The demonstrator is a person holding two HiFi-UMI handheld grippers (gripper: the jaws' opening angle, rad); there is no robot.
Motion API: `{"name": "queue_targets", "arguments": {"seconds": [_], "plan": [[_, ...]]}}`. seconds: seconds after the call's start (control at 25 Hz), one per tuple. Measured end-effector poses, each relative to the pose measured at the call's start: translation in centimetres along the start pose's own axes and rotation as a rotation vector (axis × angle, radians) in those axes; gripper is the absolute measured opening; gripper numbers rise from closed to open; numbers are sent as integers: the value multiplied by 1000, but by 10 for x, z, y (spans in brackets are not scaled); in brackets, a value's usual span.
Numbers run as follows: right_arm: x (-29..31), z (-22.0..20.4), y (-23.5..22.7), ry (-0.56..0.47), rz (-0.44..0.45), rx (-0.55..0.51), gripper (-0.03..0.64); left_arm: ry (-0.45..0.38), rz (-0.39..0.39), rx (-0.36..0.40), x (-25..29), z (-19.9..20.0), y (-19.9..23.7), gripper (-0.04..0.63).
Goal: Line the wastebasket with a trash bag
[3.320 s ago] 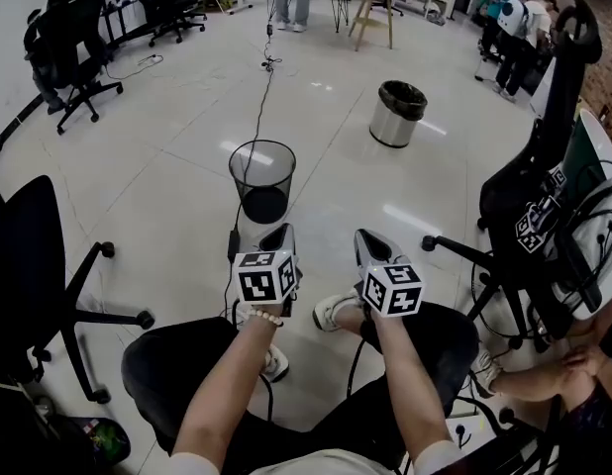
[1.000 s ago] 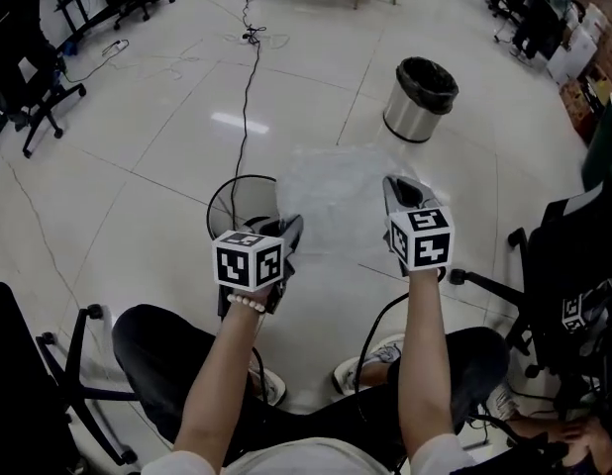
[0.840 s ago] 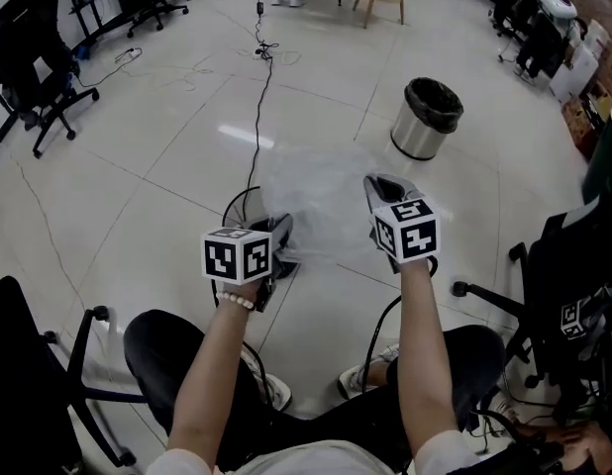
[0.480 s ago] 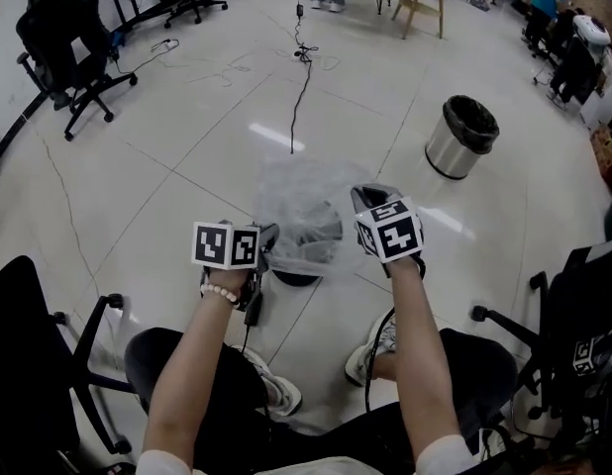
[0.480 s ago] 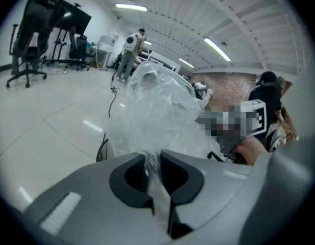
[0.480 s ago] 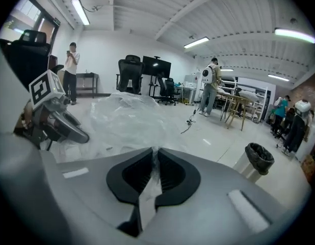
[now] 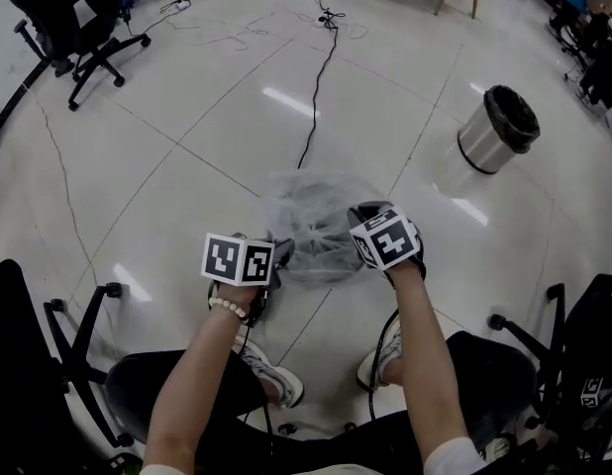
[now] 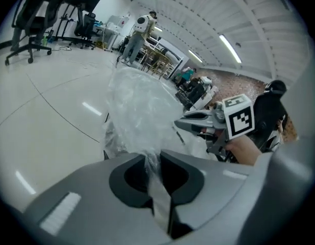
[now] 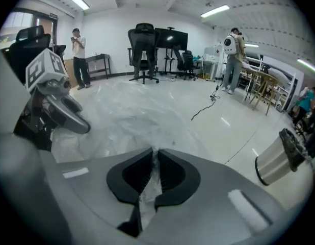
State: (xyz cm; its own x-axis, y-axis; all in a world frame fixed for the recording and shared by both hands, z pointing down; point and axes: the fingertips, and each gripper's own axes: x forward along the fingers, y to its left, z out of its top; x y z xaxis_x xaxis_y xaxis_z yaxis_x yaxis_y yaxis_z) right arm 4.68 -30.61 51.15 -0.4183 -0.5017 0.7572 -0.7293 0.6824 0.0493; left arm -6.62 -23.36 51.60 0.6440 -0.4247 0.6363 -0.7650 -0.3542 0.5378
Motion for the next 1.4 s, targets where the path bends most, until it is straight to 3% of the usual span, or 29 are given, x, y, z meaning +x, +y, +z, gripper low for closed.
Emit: {"name": "queue_targets", "arguments": {"seconds": [0.16, 0.28, 0.36, 0.44, 0.52, 0.6, 0.68, 0.76, 0.84, 0.92, 1.24, 1.4], "plan": [[16, -10, -32, 19, -48, 40, 2, -26, 67, 0, -9, 6, 23, 57], [21, -2, -59, -7, -37, 115, 2, 3, 111, 46, -19, 5, 35, 66], [30, 1, -65, 12, -4, 120, 2, 52, 109, 77, -17, -3, 37, 121], [43, 0, -67, 42, 8, 94, 14, 115, 96, 105, -9, -15, 34, 239], [54, -1, -70, 60, -12, 64, 38, 152, 98, 125, 0, -23, 33, 282], [54, -1, -70, 56, -10, 66, 56, 148, 88, 112, 2, -25, 33, 307], [50, -1, -72, 46, 11, 93, 159, 119, 61, 77, -1, -21, 33, 325], [48, -4, -75, 56, 16, 107, 178, 105, 35, 48, -3, -21, 32, 417], [45, -7, -75, 60, 18, 105, 178, 99, 25, 34, -5, -23, 33, 420], [38, -2, -70, 35, 44, 100, 257, 93, 18, 21, -5, -24, 35, 436], [12, -4, -51, 44, 73, 0, 295, 3, -35, -81, -18, -9, 38, 442], [21, -19, -56, 107, 63, 18, 295, 69, -39, -70, -12, -25, 38, 443]]}}
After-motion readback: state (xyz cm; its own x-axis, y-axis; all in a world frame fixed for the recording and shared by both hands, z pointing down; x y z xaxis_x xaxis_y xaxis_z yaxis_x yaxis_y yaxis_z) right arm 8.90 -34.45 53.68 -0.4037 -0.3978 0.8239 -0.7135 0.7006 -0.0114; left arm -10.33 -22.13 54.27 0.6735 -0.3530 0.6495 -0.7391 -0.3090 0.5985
